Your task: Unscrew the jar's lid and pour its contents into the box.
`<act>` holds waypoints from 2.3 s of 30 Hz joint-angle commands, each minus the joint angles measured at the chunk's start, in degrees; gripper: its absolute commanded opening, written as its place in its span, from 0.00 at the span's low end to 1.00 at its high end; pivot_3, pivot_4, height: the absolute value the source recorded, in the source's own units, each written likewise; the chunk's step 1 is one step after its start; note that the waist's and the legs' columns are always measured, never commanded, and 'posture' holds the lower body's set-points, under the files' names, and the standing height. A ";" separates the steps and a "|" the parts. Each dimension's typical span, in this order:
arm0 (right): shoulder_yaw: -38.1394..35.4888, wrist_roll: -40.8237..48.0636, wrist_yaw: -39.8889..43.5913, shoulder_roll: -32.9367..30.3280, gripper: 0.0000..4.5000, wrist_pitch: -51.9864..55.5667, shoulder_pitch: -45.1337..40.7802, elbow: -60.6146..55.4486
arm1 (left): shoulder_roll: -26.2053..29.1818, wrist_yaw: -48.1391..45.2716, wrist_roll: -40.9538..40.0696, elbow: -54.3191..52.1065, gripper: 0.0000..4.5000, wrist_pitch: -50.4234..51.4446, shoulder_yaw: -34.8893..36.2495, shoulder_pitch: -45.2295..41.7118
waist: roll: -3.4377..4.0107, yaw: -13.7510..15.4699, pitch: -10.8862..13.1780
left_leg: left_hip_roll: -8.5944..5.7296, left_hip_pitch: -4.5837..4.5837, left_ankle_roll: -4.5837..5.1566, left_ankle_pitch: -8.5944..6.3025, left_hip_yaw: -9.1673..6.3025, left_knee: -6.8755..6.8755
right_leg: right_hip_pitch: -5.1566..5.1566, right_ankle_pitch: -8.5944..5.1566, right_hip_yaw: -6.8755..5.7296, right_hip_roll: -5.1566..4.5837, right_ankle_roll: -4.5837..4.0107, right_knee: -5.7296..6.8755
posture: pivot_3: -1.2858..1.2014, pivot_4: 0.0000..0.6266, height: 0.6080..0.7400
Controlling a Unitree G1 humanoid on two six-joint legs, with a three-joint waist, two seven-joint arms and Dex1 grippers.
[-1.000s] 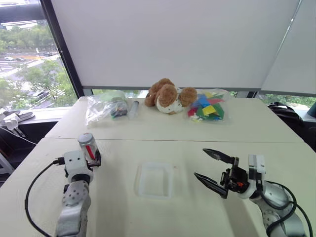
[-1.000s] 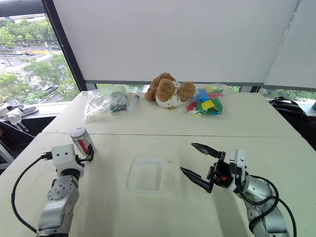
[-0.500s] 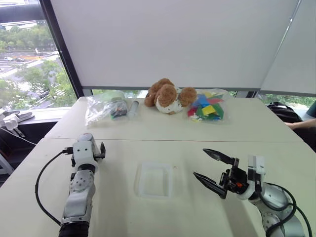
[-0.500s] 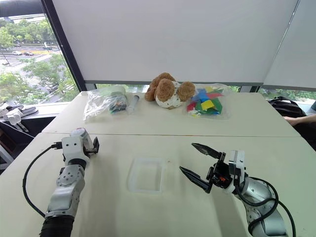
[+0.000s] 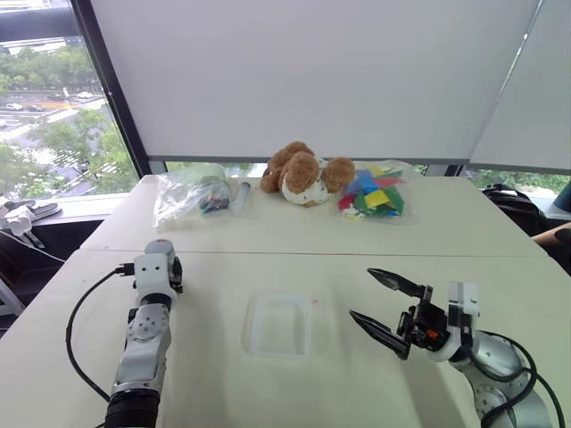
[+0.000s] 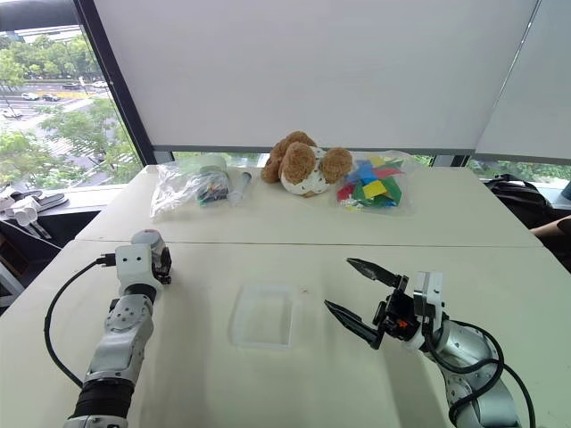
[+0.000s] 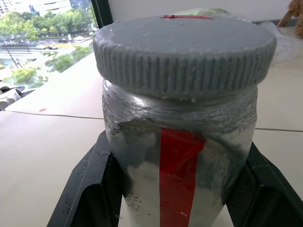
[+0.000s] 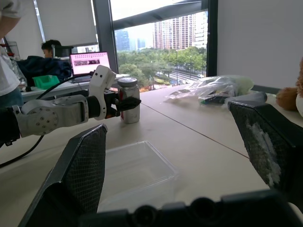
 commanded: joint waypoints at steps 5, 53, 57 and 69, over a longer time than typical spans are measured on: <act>0.04 6.86 -8.63 -2.72 1.00 12.48 -5.58 -15.21 | 11.92 -35.25 -22.16 -12.29 0.47 -1.68 1.50 -1.30 | 0.03 -0.42 0.06 | 0.06 -0.07 0.00 0.00 0.06 0.03 | -0.17 0.01 0.11 0.04 -0.03 0.13 | 0.52 0.24 1.00; 16.93 7.99 3.50 -1.61 0.50 45.36 -40.85 -8.46 | 19.35 -78.81 -28.89 -21.42 0.47 15.03 -20.61 -10.64 | 0.19 -2.85 0.13 | 0.10 -0.12 0.04 0.01 0.17 -0.10 | -0.34 0.07 0.33 0.16 -0.12 0.08 | 0.52 0.24 1.00; 19.15 7.98 16.94 -4.53 0.50 43.85 -45.13 -4.13 | 18.58 -85.33 -29.52 -21.53 0.47 13.51 -22.58 -13.71 | 0.18 -2.90 0.14 | 0.10 -0.12 0.04 0.01 0.19 -0.05 | -0.30 0.08 0.32 0.16 -0.11 0.08 | 0.52 0.24 1.00; 16.01 4.75 18.02 -6.18 0.99 43.92 -48.05 -0.68 | 18.82 -85.52 -32.08 -23.11 0.47 18.27 -20.96 -14.18 | 0.20 -2.86 0.15 | 0.15 -0.12 0.04 0.01 0.19 -0.07 | -0.37 0.08 0.33 0.16 -0.10 0.14 | 0.52 0.24 1.00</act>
